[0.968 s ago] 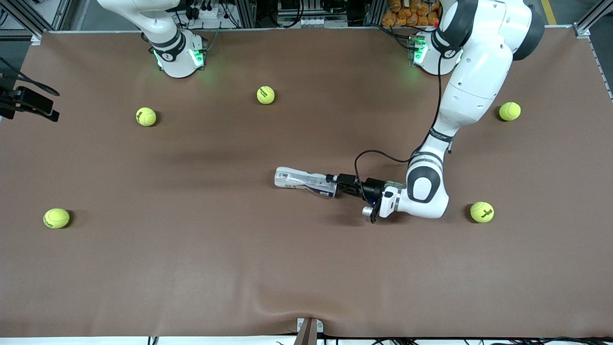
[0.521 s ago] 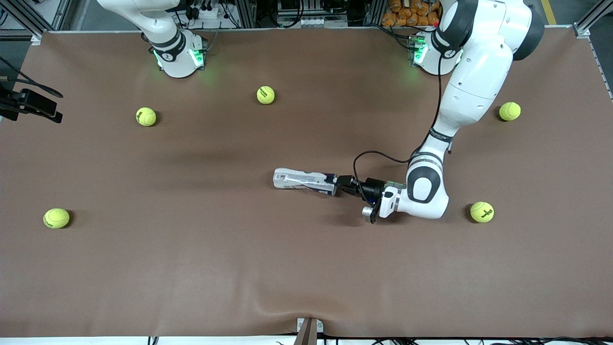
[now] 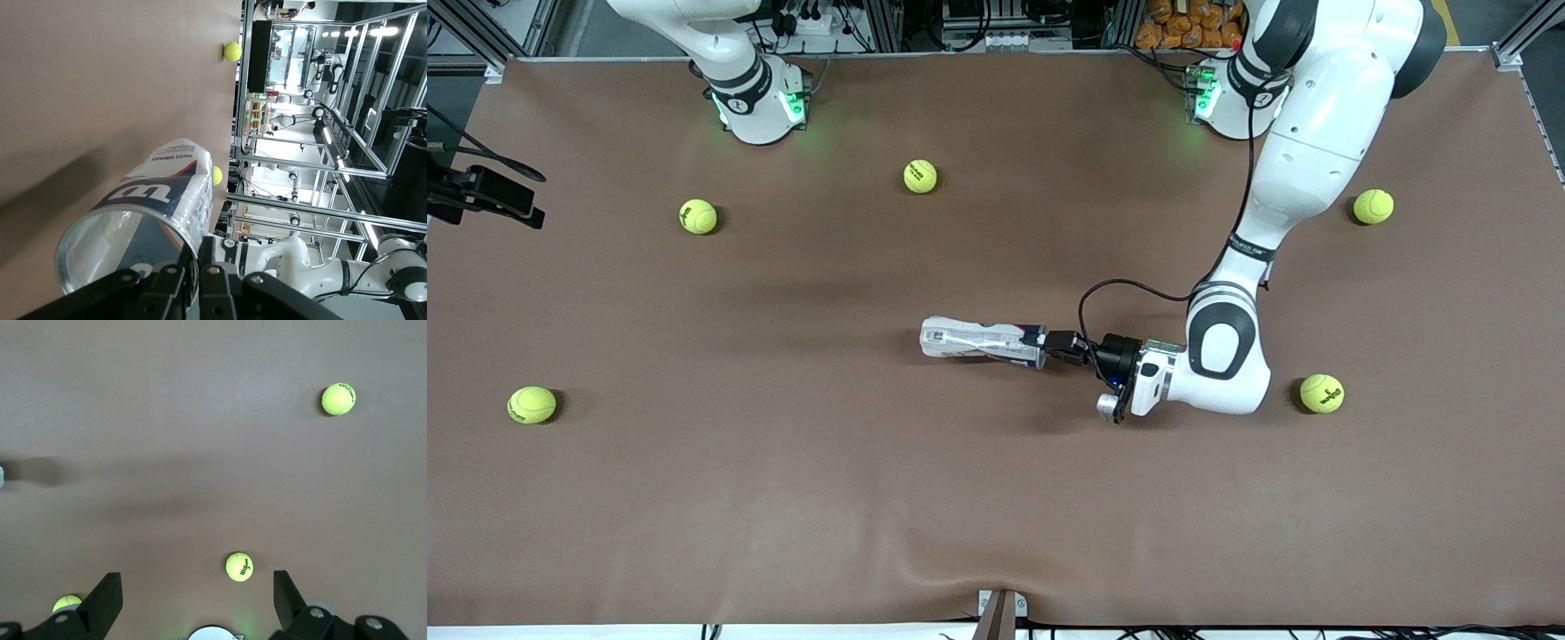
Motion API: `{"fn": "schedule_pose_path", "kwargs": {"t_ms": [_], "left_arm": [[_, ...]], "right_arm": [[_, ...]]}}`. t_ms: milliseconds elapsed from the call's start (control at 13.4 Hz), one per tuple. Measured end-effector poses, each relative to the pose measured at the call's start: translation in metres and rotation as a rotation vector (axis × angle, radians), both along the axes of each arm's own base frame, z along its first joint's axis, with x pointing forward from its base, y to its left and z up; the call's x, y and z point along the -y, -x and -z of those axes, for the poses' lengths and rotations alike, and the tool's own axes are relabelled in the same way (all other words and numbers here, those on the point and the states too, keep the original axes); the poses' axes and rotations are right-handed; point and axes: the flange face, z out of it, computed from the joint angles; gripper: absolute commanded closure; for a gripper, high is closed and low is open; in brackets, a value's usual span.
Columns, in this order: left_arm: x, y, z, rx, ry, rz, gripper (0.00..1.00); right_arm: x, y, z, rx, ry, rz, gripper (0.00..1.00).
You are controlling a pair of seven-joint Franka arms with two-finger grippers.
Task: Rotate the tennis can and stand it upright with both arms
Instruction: 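Grasp the can's open end with the left gripper, then lift and rotate the can upright with the left gripper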
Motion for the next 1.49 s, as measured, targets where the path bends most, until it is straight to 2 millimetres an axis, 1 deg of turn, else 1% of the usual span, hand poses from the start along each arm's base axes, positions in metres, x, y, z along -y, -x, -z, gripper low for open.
{"fn": "schedule_pose_path", "kwargs": {"t_ms": [223, 372, 521, 670, 745, 819, 968, 1191, 1340, 1489], "left_arm": [[0.018, 0.000, -0.040, -0.021, -0.135, 0.025, 1.00], [0.027, -0.001, -0.067, -0.027, -0.225, 0.038, 1.00], [0.025, -0.003, -0.086, -0.016, -0.325, 0.047, 1.00], [0.019, -0.003, -0.101, -0.006, -0.435, 0.053, 1.00], [0.020, -0.002, -0.109, -0.005, -0.489, 0.055, 1.00], [0.025, 0.001, -0.119, -0.009, -0.546, 0.045, 1.00], [0.045, 0.013, -0.139, -0.020, -0.672, 0.016, 1.00], [0.086, 0.036, -0.165, -0.016, -0.854, -0.037, 1.00], [0.105, 0.048, -0.169, -0.014, -0.938, -0.064, 1.00], [0.112, 0.053, -0.173, 0.003, -1.008, -0.094, 1.00]], "right_arm": [[0.000, -0.001, 0.002, -0.004, 0.000, 0.000, 0.00], [0.000, -0.002, 0.004, -0.005, 0.001, 0.000, 0.00], [0.000, -0.003, 0.004, -0.005, 0.002, 0.000, 0.00], [0.000, -0.003, 0.004, -0.004, 0.002, 0.000, 0.00], [0.000, -0.003, 0.004, -0.004, 0.002, 0.000, 0.00], [0.000, -0.003, 0.004, -0.004, 0.002, 0.000, 0.00], [0.000, -0.003, 0.004, -0.004, 0.002, 0.000, 0.00], [-0.001, -0.003, 0.004, -0.004, 0.002, -0.001, 0.00], [-0.001, -0.003, 0.004, -0.004, 0.003, -0.001, 0.00], [-0.001, -0.003, 0.004, -0.004, 0.003, -0.001, 0.00]]}}
